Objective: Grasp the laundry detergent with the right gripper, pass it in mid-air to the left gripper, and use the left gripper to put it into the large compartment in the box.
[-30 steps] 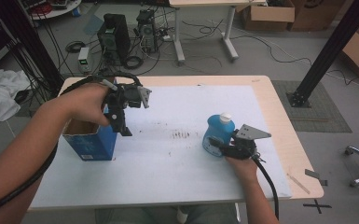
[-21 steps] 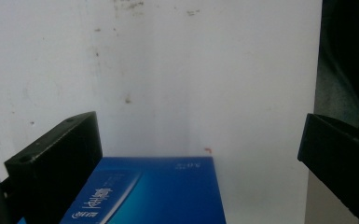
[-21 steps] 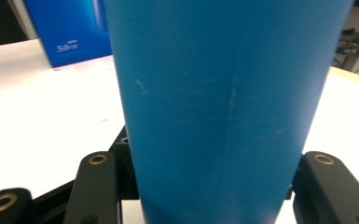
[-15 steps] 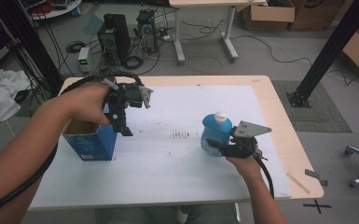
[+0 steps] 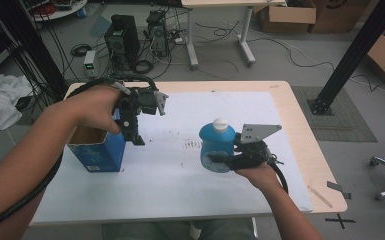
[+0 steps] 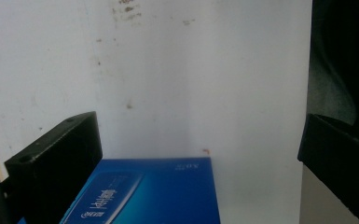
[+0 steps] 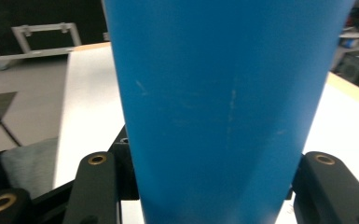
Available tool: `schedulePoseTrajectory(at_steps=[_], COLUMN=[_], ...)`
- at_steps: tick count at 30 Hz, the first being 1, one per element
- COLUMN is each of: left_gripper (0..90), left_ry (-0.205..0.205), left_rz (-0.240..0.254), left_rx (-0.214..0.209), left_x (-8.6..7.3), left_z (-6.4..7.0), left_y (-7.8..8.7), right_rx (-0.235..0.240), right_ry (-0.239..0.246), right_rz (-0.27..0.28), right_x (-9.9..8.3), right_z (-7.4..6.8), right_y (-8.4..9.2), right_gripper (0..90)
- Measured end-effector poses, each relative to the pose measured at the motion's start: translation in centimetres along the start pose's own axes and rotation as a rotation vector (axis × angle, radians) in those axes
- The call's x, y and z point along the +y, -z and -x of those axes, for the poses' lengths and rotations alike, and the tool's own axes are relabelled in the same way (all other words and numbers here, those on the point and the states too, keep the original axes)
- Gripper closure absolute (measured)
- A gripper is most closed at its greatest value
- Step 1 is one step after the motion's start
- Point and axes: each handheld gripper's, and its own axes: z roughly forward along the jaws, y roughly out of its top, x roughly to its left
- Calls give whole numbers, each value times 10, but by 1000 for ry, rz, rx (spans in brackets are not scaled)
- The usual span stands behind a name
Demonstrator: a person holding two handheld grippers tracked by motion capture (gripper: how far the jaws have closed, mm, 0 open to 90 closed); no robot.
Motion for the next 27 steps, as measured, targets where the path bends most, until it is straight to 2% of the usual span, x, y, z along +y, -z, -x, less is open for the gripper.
schedulePoseTrajectory(at_steps=[5, 8, 9, 14, 16, 17, 18, 27], left_gripper=[1, 1, 1, 1, 1, 1, 1, 1], left_ry=[-6, -9, -14, -19, -23, -23, -28, -24], left_rz=[-14, -18, -20, -28, -27, -27, -37, -45], left_rx=[0, -1, 0, -2, -3, -3, -7, -15], left_x=[5, 7, 9, 13, 15, 15, 17, 19], left_z=[3, 3, 5, 8, 10, 10, 12, 16], left_y=[4, 5, 5, 6, 6, 6, 6, 5], right_rx=[81, 100, 119, 146, 167, 167, 179, 211], right_ry=[14, 22, 30, 41, 40, 40, 45, 48], right_rz=[-23, -26, -21, -14, -9, -9, -11, 16], right_x=[11, 15, 19, 25, 29, 29, 32, 37], right_z=[-4, -5, -5, -6, -4, -4, -4, -5], right_y=[-19, -26, -34, -48, -61, -61, -70, -99], right_gripper=[451, 452, 452, 452, 453, 453, 454, 456])
